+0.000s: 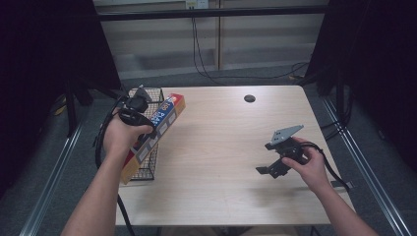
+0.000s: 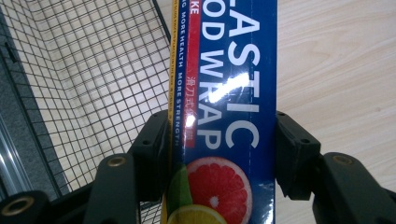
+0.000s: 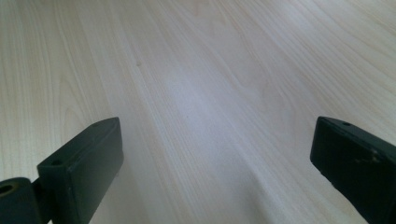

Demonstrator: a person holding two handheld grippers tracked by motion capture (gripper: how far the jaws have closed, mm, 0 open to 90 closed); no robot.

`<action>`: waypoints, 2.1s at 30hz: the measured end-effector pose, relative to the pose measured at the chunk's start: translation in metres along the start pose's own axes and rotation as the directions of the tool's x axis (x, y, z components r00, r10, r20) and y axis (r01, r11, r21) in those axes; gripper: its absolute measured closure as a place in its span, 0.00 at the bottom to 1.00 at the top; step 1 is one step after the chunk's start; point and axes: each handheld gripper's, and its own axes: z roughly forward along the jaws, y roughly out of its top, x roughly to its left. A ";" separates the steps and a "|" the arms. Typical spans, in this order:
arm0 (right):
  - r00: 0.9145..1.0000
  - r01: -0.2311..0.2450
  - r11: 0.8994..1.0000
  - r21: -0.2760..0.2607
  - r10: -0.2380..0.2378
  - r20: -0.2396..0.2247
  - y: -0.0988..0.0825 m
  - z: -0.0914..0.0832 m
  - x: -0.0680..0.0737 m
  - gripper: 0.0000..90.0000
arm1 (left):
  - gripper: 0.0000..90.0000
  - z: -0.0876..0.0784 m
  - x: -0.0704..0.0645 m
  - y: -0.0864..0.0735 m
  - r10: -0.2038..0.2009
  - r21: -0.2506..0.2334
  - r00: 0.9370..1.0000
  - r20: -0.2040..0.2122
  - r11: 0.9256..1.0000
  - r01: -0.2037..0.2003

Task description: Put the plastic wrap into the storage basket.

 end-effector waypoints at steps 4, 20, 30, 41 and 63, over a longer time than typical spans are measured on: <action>1.000 -0.002 1.000 -0.003 0.002 0.003 -0.001 0.000 -0.001 0.03 | 0.50 -0.003 0.005 -0.002 -0.026 -0.005 0.999 -0.021 1.000 0.025; 1.000 -0.015 1.000 -0.002 0.015 -0.003 -0.001 0.000 0.000 0.03 | 0.50 -0.003 0.023 -0.012 -0.133 -0.026 0.989 -0.062 0.991 0.132; 1.000 -0.012 1.000 -0.004 0.012 -0.005 -0.002 0.000 0.000 0.03 | 0.50 -0.005 0.034 -0.018 -0.201 -0.046 0.976 -0.081 0.979 0.198; 1.000 -0.010 1.000 -0.007 0.010 0.000 -0.004 -0.002 0.004 0.03 | 0.50 -0.001 0.049 -0.027 -0.307 -0.056 0.946 -0.105 0.951 0.303; 1.000 -0.003 1.000 -0.004 0.003 -0.007 -0.003 0.000 0.006 0.03 | 0.49 0.036 0.051 -0.034 -0.431 -0.021 0.893 -0.130 0.901 0.432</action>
